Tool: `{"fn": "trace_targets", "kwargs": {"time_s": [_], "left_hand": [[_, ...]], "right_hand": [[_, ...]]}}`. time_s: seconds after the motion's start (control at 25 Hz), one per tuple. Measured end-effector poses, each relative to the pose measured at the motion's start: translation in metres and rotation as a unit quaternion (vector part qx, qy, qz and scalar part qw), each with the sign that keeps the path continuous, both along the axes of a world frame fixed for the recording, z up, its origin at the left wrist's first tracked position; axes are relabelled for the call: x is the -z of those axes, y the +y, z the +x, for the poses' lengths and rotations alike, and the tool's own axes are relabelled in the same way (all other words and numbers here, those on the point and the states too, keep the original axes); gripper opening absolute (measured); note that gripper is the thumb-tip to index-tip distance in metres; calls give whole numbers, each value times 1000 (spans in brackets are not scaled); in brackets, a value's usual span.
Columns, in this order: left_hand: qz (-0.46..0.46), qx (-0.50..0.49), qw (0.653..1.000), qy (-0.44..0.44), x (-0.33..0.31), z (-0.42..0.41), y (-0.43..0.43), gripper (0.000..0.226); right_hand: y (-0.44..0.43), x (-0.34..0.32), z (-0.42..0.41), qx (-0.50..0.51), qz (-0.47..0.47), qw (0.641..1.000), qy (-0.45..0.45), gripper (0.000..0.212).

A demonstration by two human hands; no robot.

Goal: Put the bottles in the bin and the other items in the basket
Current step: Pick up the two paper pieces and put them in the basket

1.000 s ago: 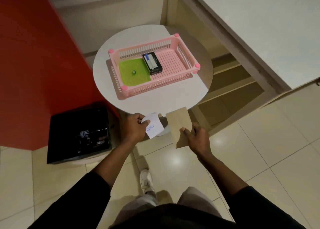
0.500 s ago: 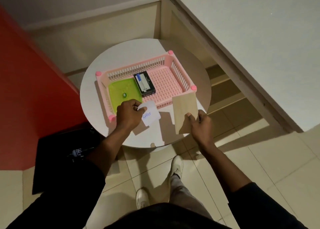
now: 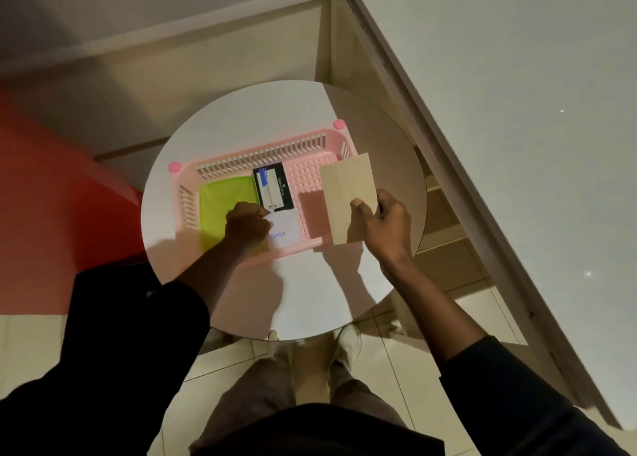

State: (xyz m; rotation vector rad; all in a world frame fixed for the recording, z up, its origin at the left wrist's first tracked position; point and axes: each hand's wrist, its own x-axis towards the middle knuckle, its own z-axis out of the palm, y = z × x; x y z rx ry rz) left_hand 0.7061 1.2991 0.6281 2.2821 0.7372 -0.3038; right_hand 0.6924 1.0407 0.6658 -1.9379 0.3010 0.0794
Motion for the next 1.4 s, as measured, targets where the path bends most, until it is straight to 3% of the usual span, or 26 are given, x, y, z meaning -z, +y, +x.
{"fn": "trace_targets", "kwargs": {"time_s": [0.16,0.28,0.44,0.56,0.68,0.76,0.92,1.2,1.4], "left_hand": [[38,22,999,7,11,5,-2,23],[75,78,992,61,14,9,-2,25],[88,117,982,118,14,8,-10,59],[182,137,969,91,9,-4,-18,64],[292,241,926,10,11,-29,-22,59],[233,315,919,-48,18,-39,-25,55],[153,402,903,-20,34,-49,-20,62],[139,370,916,64,37,-41,-24,76],[155,390,904,80,30,-34,-33,71]], "right_hand": [[13,1,23,22,-3,1000,11,21],[21,8,30,37,-6,999,21,17],[32,15,39,37,-17,999,36,25],[41,18,45,36,-26,998,43,25],[51,21,47,26,-40,997,53,26],[51,22,52,22,-51,997,57,27],[56,25,65,12,-92,993,67,23],[67,49,91,-73,-183,977,87,36],[69,73,102,-94,-207,966,123,35]]}}
